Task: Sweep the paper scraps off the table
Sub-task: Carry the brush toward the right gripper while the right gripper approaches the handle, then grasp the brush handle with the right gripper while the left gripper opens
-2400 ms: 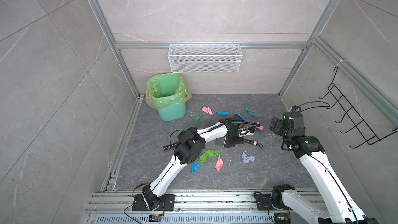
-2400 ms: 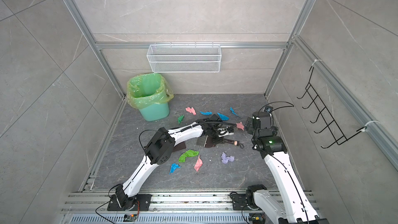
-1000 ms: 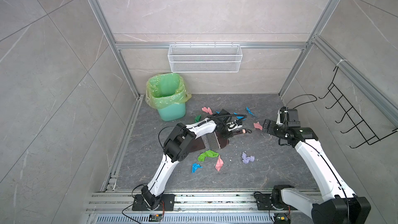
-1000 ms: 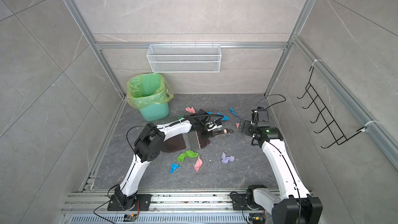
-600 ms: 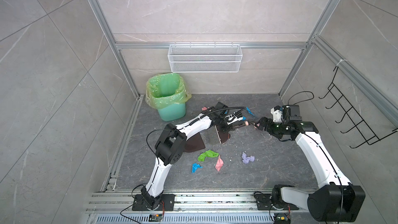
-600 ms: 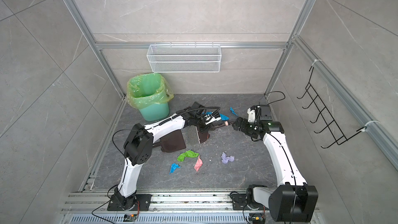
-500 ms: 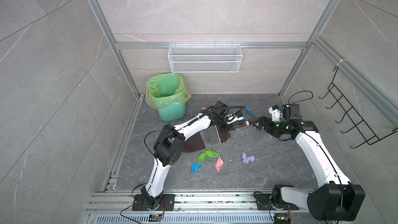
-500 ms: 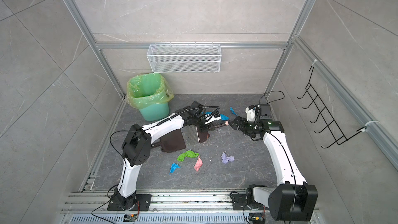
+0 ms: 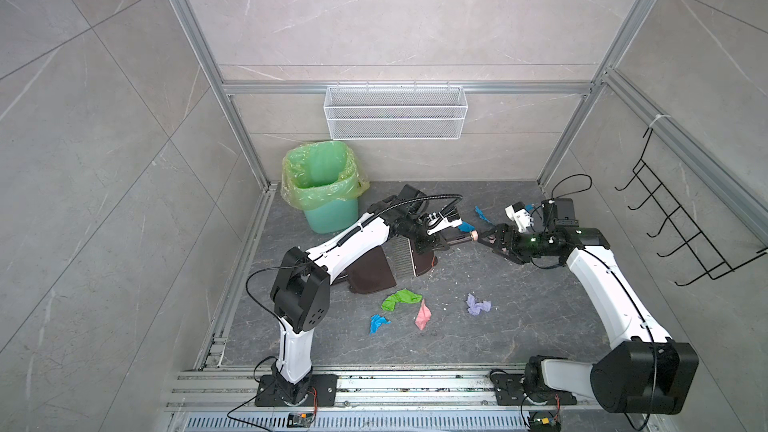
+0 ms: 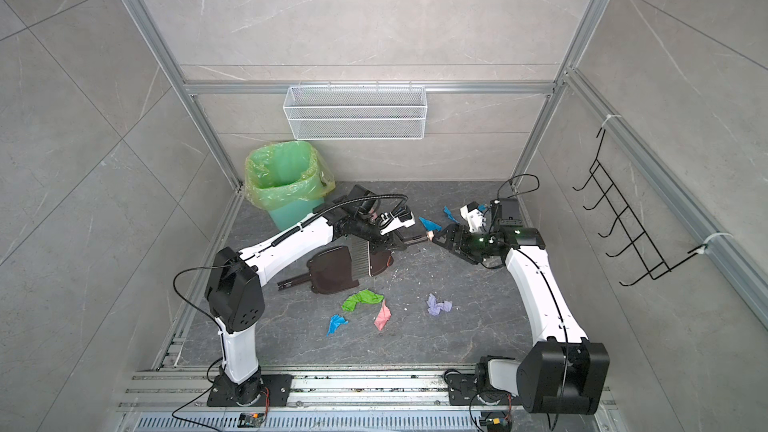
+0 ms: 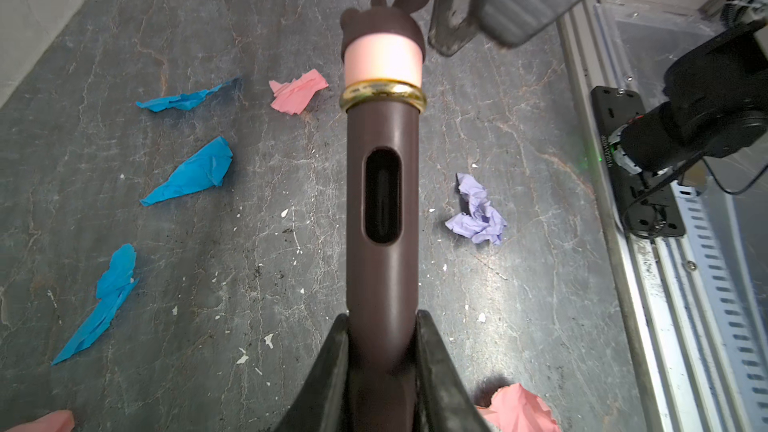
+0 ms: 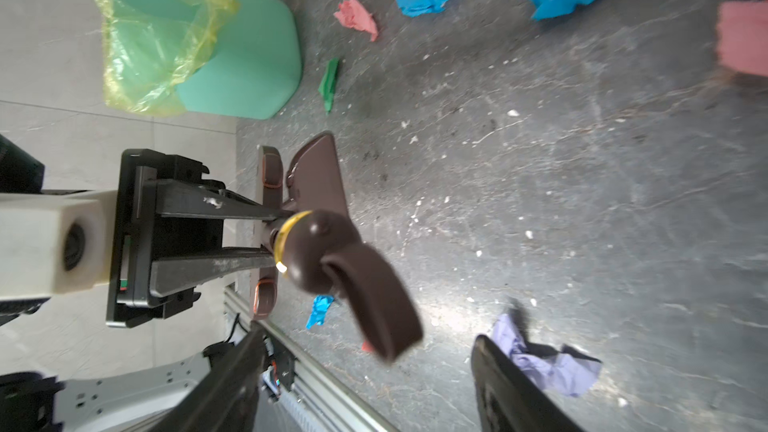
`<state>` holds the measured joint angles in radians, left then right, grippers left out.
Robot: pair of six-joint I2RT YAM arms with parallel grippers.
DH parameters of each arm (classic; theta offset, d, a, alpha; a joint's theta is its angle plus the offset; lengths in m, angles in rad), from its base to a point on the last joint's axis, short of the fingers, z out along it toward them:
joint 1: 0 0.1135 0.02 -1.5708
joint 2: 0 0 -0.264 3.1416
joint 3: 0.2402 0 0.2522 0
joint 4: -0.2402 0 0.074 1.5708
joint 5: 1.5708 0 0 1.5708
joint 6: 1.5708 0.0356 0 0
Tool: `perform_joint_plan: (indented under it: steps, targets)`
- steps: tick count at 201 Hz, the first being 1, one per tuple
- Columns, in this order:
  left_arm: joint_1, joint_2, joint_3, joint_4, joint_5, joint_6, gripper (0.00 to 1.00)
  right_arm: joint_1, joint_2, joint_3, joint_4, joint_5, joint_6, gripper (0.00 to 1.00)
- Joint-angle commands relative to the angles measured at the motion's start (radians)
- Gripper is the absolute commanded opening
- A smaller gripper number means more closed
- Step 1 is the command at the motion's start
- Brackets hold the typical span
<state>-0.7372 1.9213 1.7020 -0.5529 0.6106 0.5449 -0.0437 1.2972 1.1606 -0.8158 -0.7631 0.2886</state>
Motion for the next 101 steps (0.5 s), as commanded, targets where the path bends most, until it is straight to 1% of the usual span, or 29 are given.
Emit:
perform_joint_plan:
  steps: [1,29,55,82,101]
  targets:
    - [0.000,-0.073,-0.016,-0.013,0.078,0.019,0.05,-0.002,0.021,0.032,-0.013,-0.128,-0.019,0.77]
    - [-0.001,-0.085,-0.029,-0.011,0.098,0.017,0.05,0.025,0.037,0.030,-0.002,-0.215,-0.026,0.76]
    - [-0.001,-0.094,-0.041,-0.010,0.120,0.015,0.05,0.073,0.049,0.048,-0.021,-0.219,-0.047,0.75]
    - [-0.003,-0.114,-0.063,0.008,0.133,0.013,0.05,0.091,0.067,0.050,-0.019,-0.217,-0.034,0.68]
    - [-0.002,-0.130,-0.090,0.027,0.133,0.016,0.05,0.103,0.085,0.056,-0.022,-0.240,-0.033,0.64]
